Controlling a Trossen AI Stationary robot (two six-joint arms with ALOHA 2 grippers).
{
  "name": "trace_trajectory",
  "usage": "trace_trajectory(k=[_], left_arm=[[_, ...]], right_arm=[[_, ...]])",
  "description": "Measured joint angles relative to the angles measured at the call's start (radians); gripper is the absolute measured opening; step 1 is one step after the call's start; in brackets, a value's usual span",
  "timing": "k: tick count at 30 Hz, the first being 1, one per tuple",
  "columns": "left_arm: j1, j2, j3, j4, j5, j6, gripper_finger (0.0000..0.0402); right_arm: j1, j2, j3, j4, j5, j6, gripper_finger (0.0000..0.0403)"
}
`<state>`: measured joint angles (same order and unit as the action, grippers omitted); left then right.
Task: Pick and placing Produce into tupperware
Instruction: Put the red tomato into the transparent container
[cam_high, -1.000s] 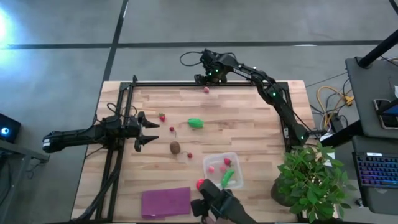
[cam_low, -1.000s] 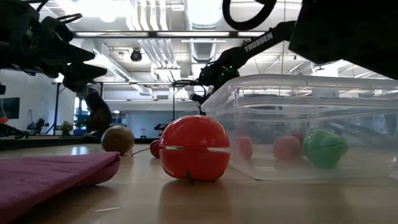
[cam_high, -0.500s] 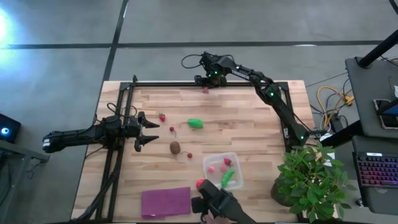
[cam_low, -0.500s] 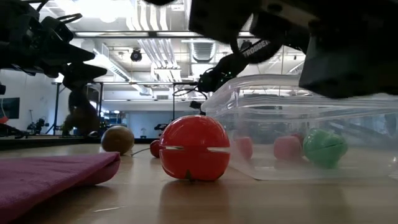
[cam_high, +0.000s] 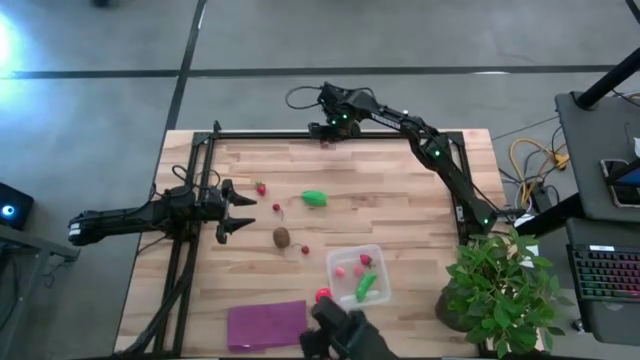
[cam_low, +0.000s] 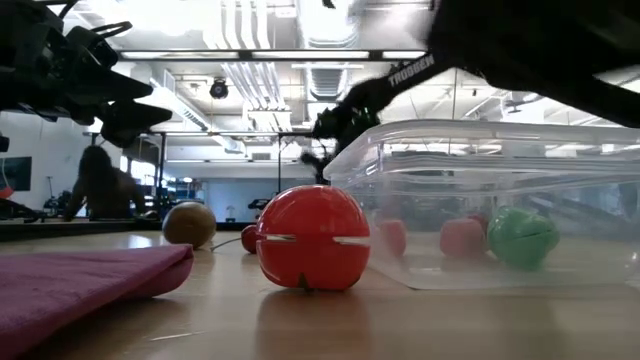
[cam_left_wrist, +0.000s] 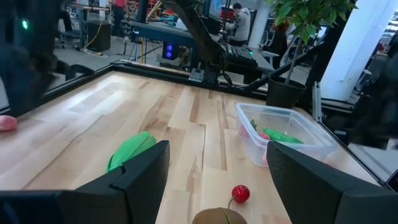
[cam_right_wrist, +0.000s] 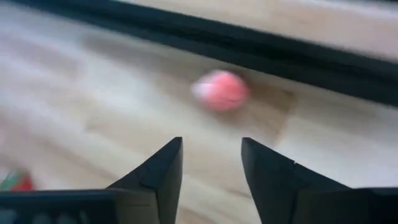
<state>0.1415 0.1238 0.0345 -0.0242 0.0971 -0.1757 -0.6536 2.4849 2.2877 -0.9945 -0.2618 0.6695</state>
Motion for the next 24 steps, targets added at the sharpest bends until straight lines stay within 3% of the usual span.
trace_trajectory(k=[5,7,10,15,19,21,24], left_arm=[[0.0,0.001,0.0,0.001,0.0,0.0,0.0255],[0.0,0.0,0.0,0.0,0.0,0.0,0.0255],[0.0,0.0,0.0,0.0,0.0,0.0,0.0255],[0.0,0.0,0.0,0.0,0.0,0.0,0.0255],[0.0,0.0,0.0,0.0,0.0,0.0,0.0255],[0.0,0.0,0.0,0.0,0.0,0.0,0.0255],[0.0,0.0,0.0,0.0,0.0,0.0,0.0255]], right_arm=[[0.063,-0.036,0.059,-0.013,0.058,-0.418,0.0186],[0.085,-0.038,0.064,-0.042,0.139,-0.479,0.0193],[0.09,-0.035,0.067,-0.108,0.161,-0.479,0.0204],[0.071,-0.034,0.067,-0.217,0.317,-0.316,0.0219],[0.025,-0.035,0.067,-0.175,0.127,0.045,0.0221],[0.007,-0.035,0.067,-0.081,0.007,0.143,0.022],[0.008,-0.034,0.067,0.122,-0.015,0.233,0.022]])
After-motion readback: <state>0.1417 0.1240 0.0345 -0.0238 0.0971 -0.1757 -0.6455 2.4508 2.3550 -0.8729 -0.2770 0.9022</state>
